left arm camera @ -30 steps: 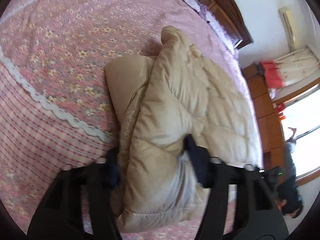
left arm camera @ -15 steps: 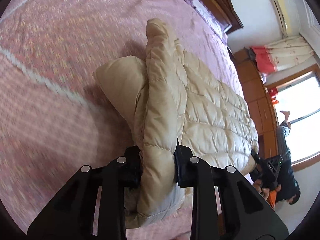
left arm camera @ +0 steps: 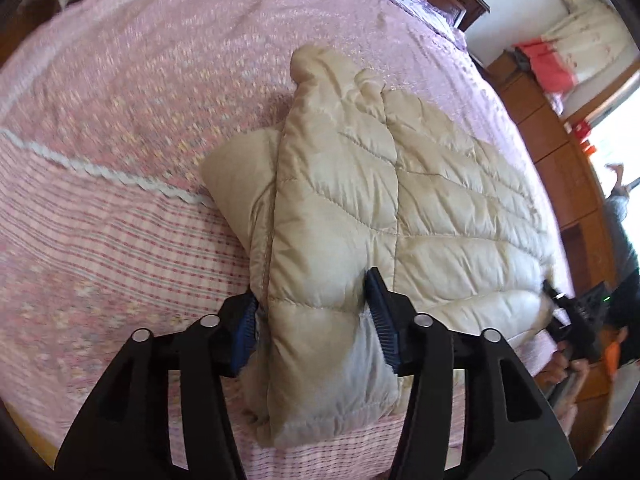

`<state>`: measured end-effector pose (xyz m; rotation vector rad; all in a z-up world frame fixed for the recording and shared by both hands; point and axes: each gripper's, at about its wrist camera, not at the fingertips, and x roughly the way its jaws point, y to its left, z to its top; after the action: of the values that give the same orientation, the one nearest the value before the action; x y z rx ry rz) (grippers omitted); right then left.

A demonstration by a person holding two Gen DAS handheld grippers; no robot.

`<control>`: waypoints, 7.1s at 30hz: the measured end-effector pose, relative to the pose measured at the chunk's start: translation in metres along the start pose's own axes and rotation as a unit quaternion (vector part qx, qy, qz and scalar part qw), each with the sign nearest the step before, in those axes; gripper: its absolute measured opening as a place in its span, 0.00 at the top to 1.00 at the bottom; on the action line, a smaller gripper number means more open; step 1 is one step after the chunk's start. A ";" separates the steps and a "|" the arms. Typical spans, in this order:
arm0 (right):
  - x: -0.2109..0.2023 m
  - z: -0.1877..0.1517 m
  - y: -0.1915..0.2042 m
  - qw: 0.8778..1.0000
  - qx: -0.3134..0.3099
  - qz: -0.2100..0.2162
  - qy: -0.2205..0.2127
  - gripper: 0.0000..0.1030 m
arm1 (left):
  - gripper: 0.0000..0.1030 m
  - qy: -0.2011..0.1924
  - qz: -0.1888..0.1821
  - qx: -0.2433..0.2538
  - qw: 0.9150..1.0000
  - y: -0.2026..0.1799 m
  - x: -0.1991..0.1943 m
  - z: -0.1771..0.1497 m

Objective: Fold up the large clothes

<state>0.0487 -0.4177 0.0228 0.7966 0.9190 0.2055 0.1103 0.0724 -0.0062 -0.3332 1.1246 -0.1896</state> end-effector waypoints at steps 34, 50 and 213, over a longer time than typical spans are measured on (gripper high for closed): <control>0.031 0.014 -0.014 0.993 -0.014 0.098 0.065 0.34 | 0.38 0.021 0.032 0.180 0.983 -0.147 0.049 -0.027; 0.006 0.019 0.083 0.976 -0.077 0.192 0.061 0.70 | 0.38 0.027 0.030 0.197 0.980 -0.137 0.063 -0.035; 0.158 0.027 0.136 0.973 -0.198 0.070 0.098 0.33 | 0.43 -0.078 -0.010 0.028 0.997 0.011 0.047 0.040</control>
<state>0.1882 -0.2602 0.0269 0.4741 0.9677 0.5808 0.1666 0.0750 -0.0345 -0.3046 0.9611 -0.2089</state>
